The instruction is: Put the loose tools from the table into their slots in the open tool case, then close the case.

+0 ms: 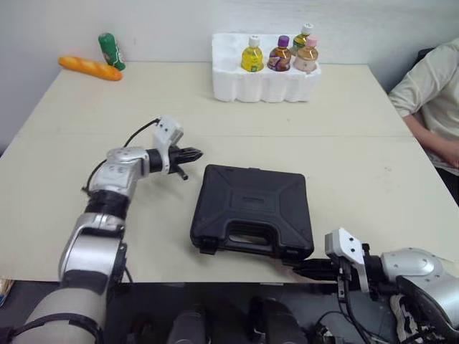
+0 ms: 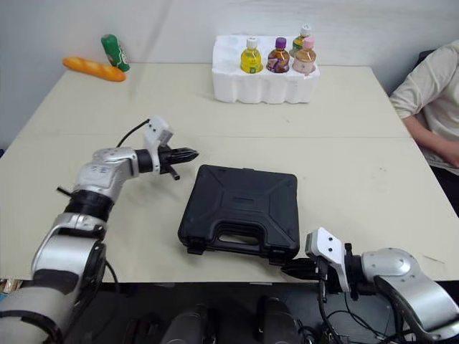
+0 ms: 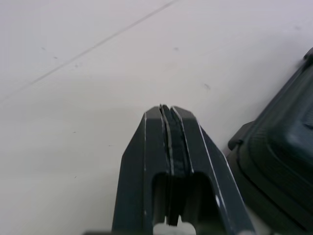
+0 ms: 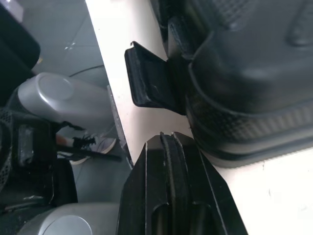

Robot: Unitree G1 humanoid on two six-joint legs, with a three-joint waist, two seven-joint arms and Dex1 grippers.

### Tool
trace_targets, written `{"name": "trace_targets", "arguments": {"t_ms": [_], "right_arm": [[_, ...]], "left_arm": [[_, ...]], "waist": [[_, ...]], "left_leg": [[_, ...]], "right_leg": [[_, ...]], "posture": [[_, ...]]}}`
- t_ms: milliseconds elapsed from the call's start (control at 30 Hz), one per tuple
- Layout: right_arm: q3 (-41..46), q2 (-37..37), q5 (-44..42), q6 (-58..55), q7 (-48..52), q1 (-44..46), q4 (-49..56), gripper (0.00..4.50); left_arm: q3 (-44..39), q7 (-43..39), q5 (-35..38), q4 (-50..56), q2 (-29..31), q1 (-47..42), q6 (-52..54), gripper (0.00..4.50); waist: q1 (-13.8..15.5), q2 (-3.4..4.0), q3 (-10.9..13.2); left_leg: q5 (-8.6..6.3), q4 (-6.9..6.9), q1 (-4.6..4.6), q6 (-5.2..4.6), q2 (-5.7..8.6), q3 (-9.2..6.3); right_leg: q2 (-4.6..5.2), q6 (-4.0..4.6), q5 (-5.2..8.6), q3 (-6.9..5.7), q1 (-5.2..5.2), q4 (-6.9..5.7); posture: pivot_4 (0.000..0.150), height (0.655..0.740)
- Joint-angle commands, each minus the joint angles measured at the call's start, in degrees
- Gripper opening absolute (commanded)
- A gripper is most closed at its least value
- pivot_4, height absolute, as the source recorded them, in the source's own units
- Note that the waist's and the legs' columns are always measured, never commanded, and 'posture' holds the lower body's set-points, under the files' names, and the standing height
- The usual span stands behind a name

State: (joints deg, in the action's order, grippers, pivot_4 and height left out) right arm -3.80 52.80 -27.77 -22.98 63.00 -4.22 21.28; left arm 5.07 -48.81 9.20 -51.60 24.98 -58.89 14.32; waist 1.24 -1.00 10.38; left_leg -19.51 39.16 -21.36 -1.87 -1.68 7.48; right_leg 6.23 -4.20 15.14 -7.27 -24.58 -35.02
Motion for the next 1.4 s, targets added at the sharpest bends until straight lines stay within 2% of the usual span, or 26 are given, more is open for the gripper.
{"name": "trace_targets", "arguments": {"t_ms": [33,200,333,567,733,833,933,1033,1100,1200,1400], "right_arm": [[-0.54,-0.73,0.56,-0.61,1.45,3.97,-2.35,0.00],[-1.86,-0.76,3.01,0.78,3.73,8.07,-5.73,0.00],[-0.85,-0.70,5.04,3.23,4.53,11.08,-9.14,0.00],[1.60,0.83,7.49,7.48,6.32,14.05,-15.25,0.00],[2.12,1.11,8.93,9.28,7.06,16.45,-18.79,0.00],[2.58,1.56,9.39,9.12,6.92,16.65,-18.76,0.00],[5.28,3.16,9.91,8.65,5.49,13.86,-16.68,0.00],[10.48,3.78,8.70,6.34,2.66,8.59,-12.84,0.00],[14.28,3.35,7.40,4.36,0.80,4.47,-9.68,0.00],[19.58,1.59,5.94,1.58,-2.67,-1.25,-4.84,0.00],[21.88,-3.95,4.78,-3.43,-11.14,-4.64,3.02,0.00]], "left_arm": [[0.02,-0.20,-2.71,-8.20,-2.53,-3.83,-6.52,0.04],[-0.45,-4.82,-3.77,-12.51,-4.62,-5.93,-10.54,0.04],[1.41,-13.87,-5.00,-9.14,-2.83,-3.23,-12.19,0.04],[1.19,-25.19,-2.39,6.89,1.53,5.08,-5.98,0.04],[2.18,-27.94,-0.94,24.08,5.13,14.18,0.54,0.04],[1.99,-27.52,-0.45,30.18,7.07,17.63,2.74,0.04],[1.11,-27.29,0.23,32.89,9.08,18.02,5.98,0.04],[-0.08,-27.72,3.22,35.38,9.30,14.36,10.30,0.04],[-0.11,-27.21,5.32,37.18,7.67,11.07,12.74,0.04],[1.52,-24.48,7.27,38.48,0.90,5.09,14.46,0.04],[7.86,-13.69,0.68,25.63,-16.35,-2.04,4.52,0.04]], "waist": [[-0.06,-0.03,0.02],[0.07,-0.12,0.07],[0.07,-0.12,0.07],[-0.27,-0.11,0.08],[-0.60,-0.10,0.08],[-0.59,-0.09,0.09],[-0.45,-0.08,0.09],[0.20,-0.08,0.10],[0.69,-0.08,0.10],[1.39,-0.07,0.10],[1.51,-0.06,0.09]], "left_leg": [[0.00,0.00,0.00,-0.01,0.01,0.06],[0.06,0.14,0.02,-0.15,0.08,0.04],[0.05,0.14,0.00,-0.13,0.07,-0.03],[0.06,0.14,-0.02,-0.12,0.04,0.01],[0.06,0.16,-0.01,-0.12,0.03,-0.01],[0.07,0.16,-0.01,-0.11,0.01,-0.03],[0.07,0.16,-0.01,-0.10,0.02,-0.03],[0.07,0.17,-0.02,-0.10,0.03,-0.09],[0.07,0.29,-0.14,-0.11,0.05,-0.23],[0.02,0.59,-0.37,-0.15,0.08,-0.47],[-0.04,0.79,-0.37,-0.26,0.16,-0.44]], "right_leg": [[-0.10,0.00,0.00,0.02,-0.01,0.00],[0.14,-0.05,-0.03,0.03,0.00,0.07],[0.30,-0.05,-0.03,-0.02,0.00,0.03],[0.23,-0.05,-0.03,-0.01,-0.01,-0.10],[0.26,-0.05,-0.03,0.02,0.00,-0.14],[0.27,-0.05,-0.03,0.02,0.00,-0.15],[0.29,-0.04,-0.03,0.03,0.00,-0.18],[0.31,-0.04,-0.03,0.01,0.03,-0.17],[0.30,-0.04,-0.03,-0.03,0.06,-0.15],[0.27,-0.05,-0.03,-0.02,0.11,-0.18],[0.15,-0.17,-0.10,-0.03,0.20,0.00]], "posture": [[0.150,0.7367],[0.150,0.7367],[0.150,0.7367],[0.150,0.7367],[0.150,0.7367],[0.150,0.7367],[0.150,0.7367],[0.150,0.7367],[0.150,0.7367],[0.150,0.7367],[0.150,0.7367]]}}
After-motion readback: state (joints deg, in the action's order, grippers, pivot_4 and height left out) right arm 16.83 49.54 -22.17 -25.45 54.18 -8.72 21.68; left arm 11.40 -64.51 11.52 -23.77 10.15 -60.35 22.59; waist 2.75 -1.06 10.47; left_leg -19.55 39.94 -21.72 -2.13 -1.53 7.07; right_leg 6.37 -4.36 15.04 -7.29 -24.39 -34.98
